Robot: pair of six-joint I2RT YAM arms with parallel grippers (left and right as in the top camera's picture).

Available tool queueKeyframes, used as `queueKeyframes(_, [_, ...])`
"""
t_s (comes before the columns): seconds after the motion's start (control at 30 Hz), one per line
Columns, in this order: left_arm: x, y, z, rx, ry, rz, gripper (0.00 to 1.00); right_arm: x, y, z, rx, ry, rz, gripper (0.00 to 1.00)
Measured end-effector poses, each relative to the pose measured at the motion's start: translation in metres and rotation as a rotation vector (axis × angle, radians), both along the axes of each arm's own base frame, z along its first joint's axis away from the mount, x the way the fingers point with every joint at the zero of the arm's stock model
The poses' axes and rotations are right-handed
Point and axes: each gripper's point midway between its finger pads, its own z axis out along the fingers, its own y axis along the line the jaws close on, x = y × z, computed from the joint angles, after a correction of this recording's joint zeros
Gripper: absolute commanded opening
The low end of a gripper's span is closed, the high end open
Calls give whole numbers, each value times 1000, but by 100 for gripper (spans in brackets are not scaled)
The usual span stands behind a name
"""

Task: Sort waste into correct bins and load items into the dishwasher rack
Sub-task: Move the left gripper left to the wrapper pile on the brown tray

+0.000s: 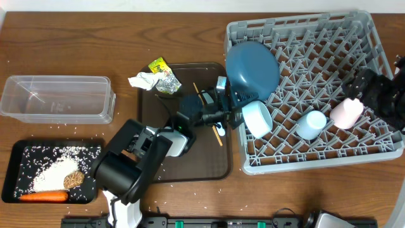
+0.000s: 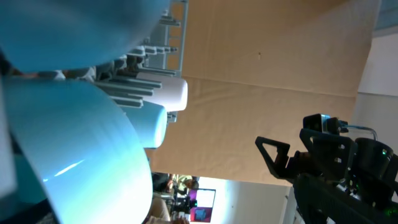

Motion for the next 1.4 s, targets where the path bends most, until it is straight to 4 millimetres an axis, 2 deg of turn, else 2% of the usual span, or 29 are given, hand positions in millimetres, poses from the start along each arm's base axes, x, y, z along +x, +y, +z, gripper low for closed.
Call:
queueKeyframes(0.27, [1, 10, -6, 61, 55, -17, 98, 0, -2, 0, -10, -1, -5, 99])
queueKeyframes(0.43, [5, 27, -12, 159, 109, -7, 98, 1, -3, 0, -15, -3, -7, 99])
queueKeyframes(0.5, [5, 40, -29, 222, 169, 8, 98, 1, -3, 0, -15, -2, -7, 99])
queueKeyframes(0.6, [-6, 66, -75, 347, 298, 23, 98, 1, -3, 0, -16, -2, -7, 99])
queueKeyframes(0.7, [-11, 85, -97, 425, 340, 34, 98, 1, -3, 0, -16, -3, -7, 99])
queueKeyframes(0.77, [-12, 96, -104, 464, 330, 45, 98, 1, -3, 0, -17, -3, -8, 99])
queueKeyframes(0.83, [-11, 104, -105, 493, 305, 55, 98, 2, -4, 1, -18, -6, -8, 99])
queueKeyframes(1.03, [-12, 128, -91, 580, 222, 90, 98, 3, -4, 1, -19, -11, -6, 99])
queueKeyframes(1.2, [-25, 165, -85, 786, 181, 133, 98, 3, -4, 2, -21, -13, -2, 99])
queueKeyframes(1.27, [-18, 184, -77, 899, 71, 172, 98, 3, -4, 2, -21, -13, -1, 99])
queueKeyframes(1.4, [14, 217, -53, 1141, -261, 250, 99, 3, -4, 2, -21, -13, -1, 99])
